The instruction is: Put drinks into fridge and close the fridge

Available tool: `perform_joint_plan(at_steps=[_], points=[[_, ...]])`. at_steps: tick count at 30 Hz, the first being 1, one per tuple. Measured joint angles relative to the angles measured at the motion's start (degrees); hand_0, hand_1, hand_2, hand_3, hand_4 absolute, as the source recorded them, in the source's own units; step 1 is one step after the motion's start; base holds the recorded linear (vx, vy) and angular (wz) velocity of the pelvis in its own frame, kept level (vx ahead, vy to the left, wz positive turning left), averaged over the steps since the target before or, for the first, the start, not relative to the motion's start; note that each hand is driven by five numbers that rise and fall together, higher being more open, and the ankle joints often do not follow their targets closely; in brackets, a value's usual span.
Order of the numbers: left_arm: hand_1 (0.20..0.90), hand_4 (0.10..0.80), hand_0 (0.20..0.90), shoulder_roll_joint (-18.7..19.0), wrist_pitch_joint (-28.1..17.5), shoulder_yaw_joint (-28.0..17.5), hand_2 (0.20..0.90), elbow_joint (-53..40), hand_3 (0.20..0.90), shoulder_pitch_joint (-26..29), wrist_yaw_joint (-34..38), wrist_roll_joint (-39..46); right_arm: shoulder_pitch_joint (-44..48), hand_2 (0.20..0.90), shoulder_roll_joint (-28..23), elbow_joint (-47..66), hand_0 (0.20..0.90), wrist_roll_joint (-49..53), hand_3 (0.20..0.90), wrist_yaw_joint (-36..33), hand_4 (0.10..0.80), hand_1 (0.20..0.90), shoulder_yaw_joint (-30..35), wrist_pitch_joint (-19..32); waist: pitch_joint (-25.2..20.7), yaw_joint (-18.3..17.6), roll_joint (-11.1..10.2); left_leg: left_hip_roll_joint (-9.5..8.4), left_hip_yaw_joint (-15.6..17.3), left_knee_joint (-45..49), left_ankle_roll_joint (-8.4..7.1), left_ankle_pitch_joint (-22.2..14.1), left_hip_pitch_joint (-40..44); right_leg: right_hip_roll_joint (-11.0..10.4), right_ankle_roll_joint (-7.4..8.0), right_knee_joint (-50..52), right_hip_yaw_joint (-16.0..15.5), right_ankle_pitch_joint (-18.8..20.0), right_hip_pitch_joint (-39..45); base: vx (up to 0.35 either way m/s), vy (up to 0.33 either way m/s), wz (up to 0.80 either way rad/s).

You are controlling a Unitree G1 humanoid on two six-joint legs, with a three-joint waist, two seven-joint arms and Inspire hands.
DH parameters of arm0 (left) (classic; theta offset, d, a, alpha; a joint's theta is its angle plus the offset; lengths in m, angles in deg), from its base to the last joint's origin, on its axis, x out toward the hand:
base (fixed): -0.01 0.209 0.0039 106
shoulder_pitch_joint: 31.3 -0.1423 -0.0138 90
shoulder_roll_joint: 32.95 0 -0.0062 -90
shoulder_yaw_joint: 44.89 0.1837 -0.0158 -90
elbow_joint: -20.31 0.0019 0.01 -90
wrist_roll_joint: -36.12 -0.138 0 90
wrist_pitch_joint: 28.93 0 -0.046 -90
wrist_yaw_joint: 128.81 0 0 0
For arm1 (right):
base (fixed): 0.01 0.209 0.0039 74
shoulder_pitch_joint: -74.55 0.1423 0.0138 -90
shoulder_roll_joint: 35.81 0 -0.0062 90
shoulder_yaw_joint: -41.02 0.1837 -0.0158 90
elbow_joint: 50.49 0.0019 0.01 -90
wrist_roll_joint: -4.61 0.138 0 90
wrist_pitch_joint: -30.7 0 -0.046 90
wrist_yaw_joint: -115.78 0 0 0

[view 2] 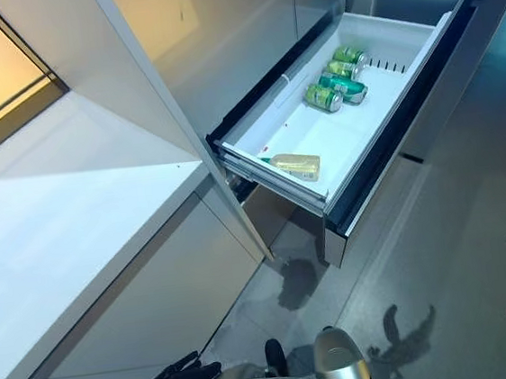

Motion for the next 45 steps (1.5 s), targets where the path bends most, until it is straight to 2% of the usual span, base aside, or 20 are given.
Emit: perform_joint_plan(at_steps=[8,15,20,25,35,45], points=[[0.9,0.8,0.9,0.4,-0.2,3.7,0.9,-0.2,0.9,8.4,1.9,4.7,14.7,0.9,-7.0,-1.2,0.9,0.0,0.9,3.2,0.8,0.9,-10.8,-1.4,7.2,2.2,1.2,0.07,-0.1,7.2,-0.63,0.2,-10.6,0.0,-1.07,7.0,-0.4,-0.1,-10.4,-0.142,-0.011,0.06],[0.9,0.8,0.9,0.5,-1.3,4.9,0.9,-1.5,0.9,14.1,5.4,5.8,26.8,0.9,-7.8,-1.4,0.9,-0.2,0.9,2.8,0.8,0.9,-21.0,-3.6,11.9,4.3,1.6,0.26,-1.1,12.6,-1.26,-0.1,-17.4,0.2,-1.86,11.2,-1.8,-0.4,-16.3,-0.09,-0.043,0.08],[0.9,0.8,0.9,0.6,-1.1,6.0,0.9,-2.4,0.9,17.1,7.8,6.3,32.0,0.9,-8.3,-2.3,0.9,-1.0,0.9,3.2,0.8,0.9,-24.1,-5.7,14.2,4.8,1.9,0.42,-1.7,16.5,-1.5,-1.2,-20.4,0.2,-2.41,13.8,-2.2,-0.9,-18.5,-0.012,-0.001,0.02],[0.9,0.8,0.9,0.5,0.3,7.1,0.9,-3.1,0.9,19.2,9.7,6.3,37.6,0.9,-7.6,-3.6,0.9,-4.7,0.9,3.7,0.8,0.9,-28.9,-7.8,14.3,5.0,1.9,0.35,-2.3,18.5,-1.87,-1.7,-22.2,0.2,-2.71,15.8,-2.7,-1.2,-20.0,0.019,0.005,0.05],[0.9,0.8,0.9,-0.6,3.1,9.2,0.9,-4.3,0.9,20.0,11.6,6.6,44.6,0.9,-5.2,-3.7,0.9,-7.6,0.9,4.1,0.8,0.9,-35.7,-10.2,14.4,6.5,2.0,0.39,-3.7,18.4,-2.66,-0.8,-22.0,0.1,-3.5,16.4,-3.8,-1.4,-19.8,0.027,0.021,0.03],[0.9,0.8,0.9,-0.8,6.2,11.6,0.9,-4.5,0.9,21.3,12.0,6.5,51.7,0.9,-0.9,-3.9,0.9,-8.0,0.9,5.5,0.8,0.9,-45.6,-11.7,14.4,9.3,2.1,0.47,-4.6,15.7,-3.0,-0.1,-17.6,0.1,-4.22,14.7,-4.8,-1.6,-15.5,0.033,0.016,0.05]])
